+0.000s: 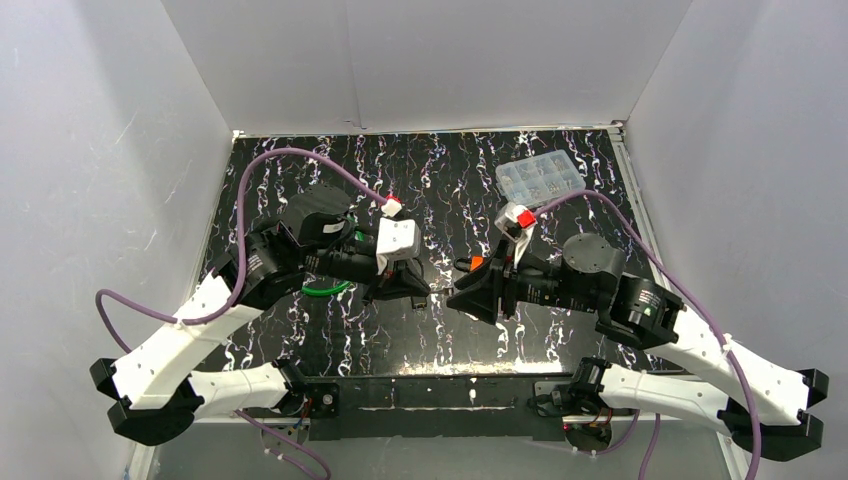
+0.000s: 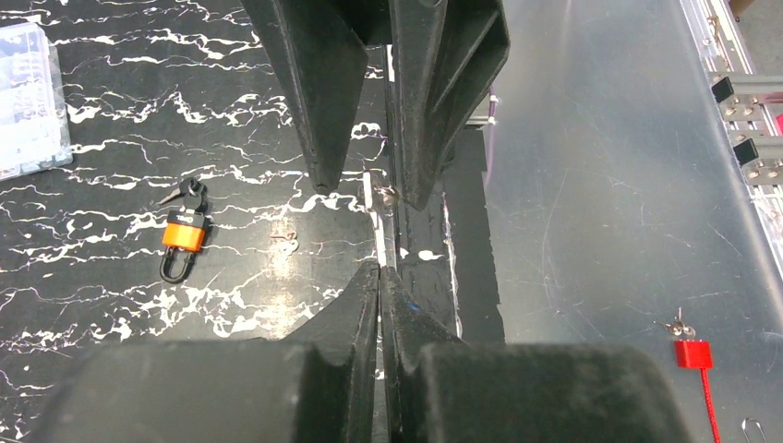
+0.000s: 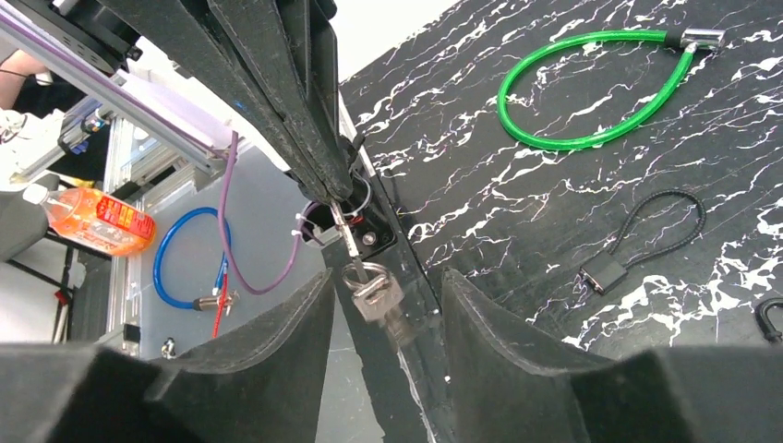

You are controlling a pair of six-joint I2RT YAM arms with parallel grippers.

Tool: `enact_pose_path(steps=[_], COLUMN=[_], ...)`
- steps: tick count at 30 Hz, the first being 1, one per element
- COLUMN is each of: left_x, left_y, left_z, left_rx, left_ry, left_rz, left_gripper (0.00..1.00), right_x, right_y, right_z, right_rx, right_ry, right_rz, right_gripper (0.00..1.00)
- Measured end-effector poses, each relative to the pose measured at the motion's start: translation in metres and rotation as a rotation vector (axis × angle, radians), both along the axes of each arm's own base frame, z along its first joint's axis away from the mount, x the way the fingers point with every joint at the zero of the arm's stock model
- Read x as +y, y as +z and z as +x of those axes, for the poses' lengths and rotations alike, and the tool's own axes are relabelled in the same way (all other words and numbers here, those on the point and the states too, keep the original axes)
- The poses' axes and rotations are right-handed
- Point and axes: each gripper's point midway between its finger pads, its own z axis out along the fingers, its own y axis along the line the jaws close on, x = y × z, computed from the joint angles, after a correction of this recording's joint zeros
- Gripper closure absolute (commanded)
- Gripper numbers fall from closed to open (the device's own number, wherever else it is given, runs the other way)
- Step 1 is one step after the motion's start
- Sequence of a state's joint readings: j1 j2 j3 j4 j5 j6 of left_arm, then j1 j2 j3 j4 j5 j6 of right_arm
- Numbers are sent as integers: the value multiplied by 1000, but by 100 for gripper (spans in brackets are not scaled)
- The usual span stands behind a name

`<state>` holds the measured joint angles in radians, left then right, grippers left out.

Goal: Unlock with the key
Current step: Pick up the key from the center of the board.

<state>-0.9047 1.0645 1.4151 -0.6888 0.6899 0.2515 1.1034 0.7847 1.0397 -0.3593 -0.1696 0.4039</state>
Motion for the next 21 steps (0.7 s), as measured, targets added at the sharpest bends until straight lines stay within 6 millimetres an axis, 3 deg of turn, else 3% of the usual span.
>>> enact_pose_path(steps=[8, 13, 17, 21], left_x=[1, 0, -1, -2], left_y=[-2, -5, -9, -10], left_z=[0, 3, 4, 4], left_rx=[-3, 1, 10, 14], left_ry=[-3, -3, -3, -2], left_rz=[14, 34, 49, 55], left_gripper=[100, 100, 100, 100], right_x=[-5, -10, -3, 8], right_y=[8, 27, 37, 32], right_z=[-1, 0, 2, 4], right_rx=[-36, -115, -153, -154], right_ry=[-1, 6, 24, 46], right_rz=[11, 36, 52, 35], right_gripper=[33, 33, 34, 36])
